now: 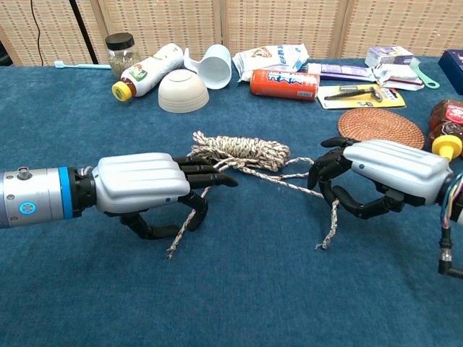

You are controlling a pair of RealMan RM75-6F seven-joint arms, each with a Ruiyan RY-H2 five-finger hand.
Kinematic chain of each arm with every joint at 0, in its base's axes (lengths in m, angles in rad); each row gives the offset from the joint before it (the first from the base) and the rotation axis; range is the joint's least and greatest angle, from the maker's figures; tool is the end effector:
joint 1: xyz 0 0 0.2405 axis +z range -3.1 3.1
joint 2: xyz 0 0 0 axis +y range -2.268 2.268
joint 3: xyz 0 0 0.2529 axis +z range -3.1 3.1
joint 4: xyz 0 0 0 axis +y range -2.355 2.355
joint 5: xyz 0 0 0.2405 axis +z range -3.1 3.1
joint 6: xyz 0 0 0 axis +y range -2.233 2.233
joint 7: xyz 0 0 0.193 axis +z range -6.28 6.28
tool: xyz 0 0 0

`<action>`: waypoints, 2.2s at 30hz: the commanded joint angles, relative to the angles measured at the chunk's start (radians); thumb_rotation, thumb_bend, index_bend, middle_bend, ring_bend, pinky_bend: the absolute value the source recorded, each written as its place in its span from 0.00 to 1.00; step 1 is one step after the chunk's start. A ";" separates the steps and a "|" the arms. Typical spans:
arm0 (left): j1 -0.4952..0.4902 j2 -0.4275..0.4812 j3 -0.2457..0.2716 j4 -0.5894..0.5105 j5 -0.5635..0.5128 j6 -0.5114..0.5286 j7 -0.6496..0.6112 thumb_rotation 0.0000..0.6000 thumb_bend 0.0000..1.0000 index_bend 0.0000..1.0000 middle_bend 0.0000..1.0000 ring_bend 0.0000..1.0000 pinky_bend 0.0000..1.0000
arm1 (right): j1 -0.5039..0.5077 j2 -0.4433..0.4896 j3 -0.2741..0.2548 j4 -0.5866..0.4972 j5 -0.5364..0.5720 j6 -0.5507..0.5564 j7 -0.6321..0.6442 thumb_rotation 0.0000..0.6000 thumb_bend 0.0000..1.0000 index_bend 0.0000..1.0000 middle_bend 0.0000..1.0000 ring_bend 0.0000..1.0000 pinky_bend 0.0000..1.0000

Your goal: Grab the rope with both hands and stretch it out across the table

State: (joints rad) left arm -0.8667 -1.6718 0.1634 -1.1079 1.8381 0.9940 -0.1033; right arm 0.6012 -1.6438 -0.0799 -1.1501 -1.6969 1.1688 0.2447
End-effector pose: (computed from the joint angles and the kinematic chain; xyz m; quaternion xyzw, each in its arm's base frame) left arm -0.1383 0.3181 -0.1444 -0.9118 -0.1563 -0.3339 0.1810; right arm -0.1928 -0.3164 -0.0957 0.7825 -0.3565 0.4315 0.2730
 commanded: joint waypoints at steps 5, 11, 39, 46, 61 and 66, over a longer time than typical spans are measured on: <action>-0.001 -0.009 0.002 0.004 -0.006 -0.001 0.004 1.00 0.43 0.40 0.00 0.00 0.00 | -0.003 0.000 0.000 0.003 0.000 -0.001 0.004 1.00 0.61 0.61 0.33 0.26 0.00; -0.001 -0.012 0.007 0.007 -0.008 0.000 0.004 1.00 0.43 0.38 0.00 0.00 0.00 | -0.004 0.001 0.000 0.002 0.000 0.000 0.005 1.00 0.61 0.61 0.33 0.26 0.00; 0.002 -0.032 0.004 0.007 -0.025 0.003 0.025 1.00 0.43 0.36 0.00 0.00 0.00 | -0.010 0.006 0.003 -0.003 0.002 -0.002 0.003 1.00 0.61 0.62 0.33 0.26 0.00; 0.005 -0.042 0.006 0.015 -0.023 0.013 0.022 1.00 0.43 0.42 0.00 0.00 0.00 | -0.013 0.007 0.002 0.001 0.003 -0.002 0.008 1.00 0.61 0.62 0.34 0.27 0.00; 0.015 -0.071 0.002 0.054 -0.024 0.044 0.000 1.00 0.43 0.61 0.00 0.00 0.00 | -0.014 0.003 0.003 0.012 0.003 -0.004 0.015 1.00 0.61 0.63 0.34 0.27 0.00; 0.017 -0.073 0.000 0.060 -0.025 0.054 -0.009 1.00 0.43 0.65 0.00 0.00 0.00 | -0.014 0.002 0.004 0.013 0.003 -0.005 0.015 1.00 0.61 0.63 0.34 0.27 0.00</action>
State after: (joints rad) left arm -0.8503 -1.7446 0.1634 -1.0482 1.8136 1.0472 -0.1113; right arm 0.5876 -1.6415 -0.0762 -1.1376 -1.6939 1.1635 0.2600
